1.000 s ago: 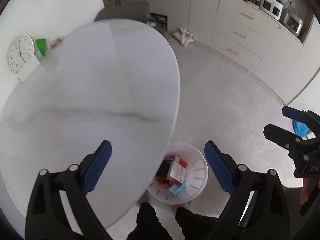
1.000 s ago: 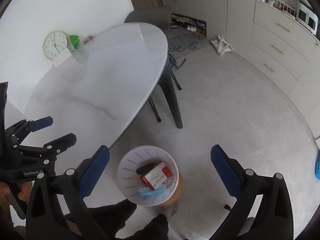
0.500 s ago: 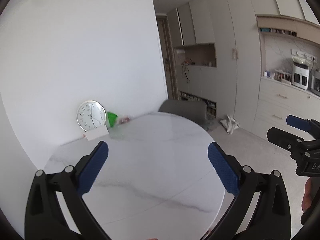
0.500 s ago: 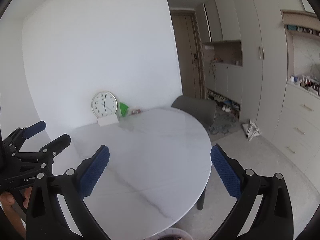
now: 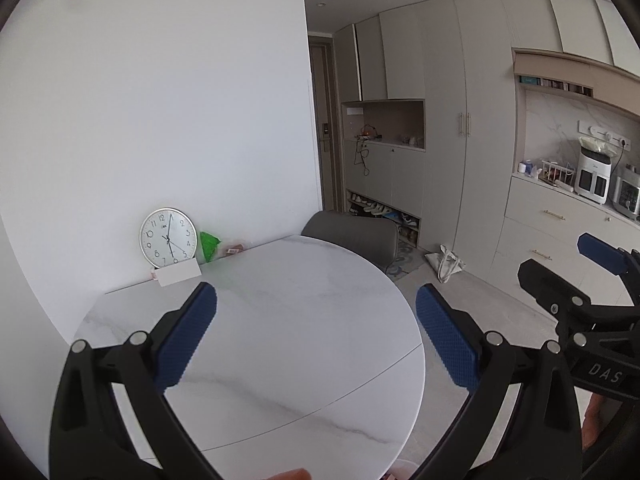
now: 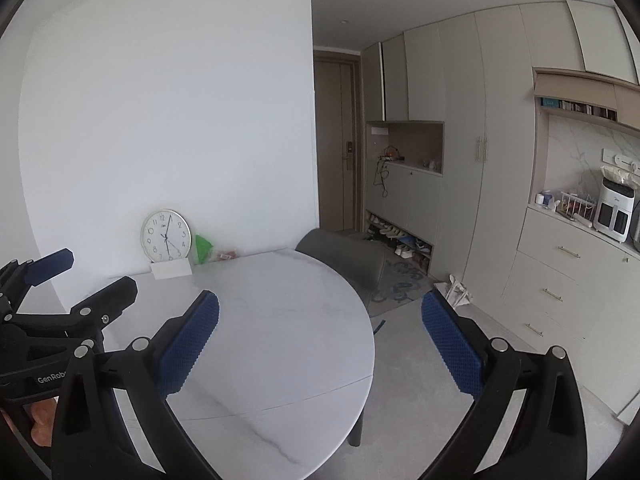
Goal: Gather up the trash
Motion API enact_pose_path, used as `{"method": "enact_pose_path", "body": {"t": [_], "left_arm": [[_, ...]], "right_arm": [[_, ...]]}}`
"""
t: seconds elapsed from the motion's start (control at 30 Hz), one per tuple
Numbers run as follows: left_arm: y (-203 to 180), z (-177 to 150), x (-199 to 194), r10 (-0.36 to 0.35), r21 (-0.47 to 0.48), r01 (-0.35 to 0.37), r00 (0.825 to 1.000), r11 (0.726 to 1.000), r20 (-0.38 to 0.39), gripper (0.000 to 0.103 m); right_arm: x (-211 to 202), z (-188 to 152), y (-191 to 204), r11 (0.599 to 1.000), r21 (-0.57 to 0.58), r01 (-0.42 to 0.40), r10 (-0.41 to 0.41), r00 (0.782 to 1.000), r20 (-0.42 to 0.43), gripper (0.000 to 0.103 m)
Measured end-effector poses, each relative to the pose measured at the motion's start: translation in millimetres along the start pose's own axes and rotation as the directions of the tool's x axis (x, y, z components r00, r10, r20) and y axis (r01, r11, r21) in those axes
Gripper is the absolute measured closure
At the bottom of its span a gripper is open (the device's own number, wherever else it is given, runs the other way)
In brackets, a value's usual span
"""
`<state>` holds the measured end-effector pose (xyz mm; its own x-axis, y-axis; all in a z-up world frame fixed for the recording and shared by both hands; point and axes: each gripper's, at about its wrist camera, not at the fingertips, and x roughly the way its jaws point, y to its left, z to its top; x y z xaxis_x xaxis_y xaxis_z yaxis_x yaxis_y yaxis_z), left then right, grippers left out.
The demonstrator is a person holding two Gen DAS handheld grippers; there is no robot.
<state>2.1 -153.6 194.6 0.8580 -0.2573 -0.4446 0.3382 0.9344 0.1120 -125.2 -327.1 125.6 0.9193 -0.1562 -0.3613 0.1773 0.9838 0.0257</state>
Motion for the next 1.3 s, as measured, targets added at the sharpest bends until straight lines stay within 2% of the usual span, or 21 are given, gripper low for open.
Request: {"method": "enact_pose_path", "body": {"t": [0.2,1.3], "left_arm": [[-6,-10,12,-0.025,0.007,0.025,0.999,1.000,-0.037,0.008],[-6,-14,19,-0.039,-0.002,0.039,0.997,0.999,-0.064,0.008]], "right_arm": [[14,-11,-8,0.999,0.010,0.031,-0.031,0.998,-0.053,0.002],[8,-10,-17,0.998,0.026,0.050,-0.049,0.998,-0.042,0.002]]}}
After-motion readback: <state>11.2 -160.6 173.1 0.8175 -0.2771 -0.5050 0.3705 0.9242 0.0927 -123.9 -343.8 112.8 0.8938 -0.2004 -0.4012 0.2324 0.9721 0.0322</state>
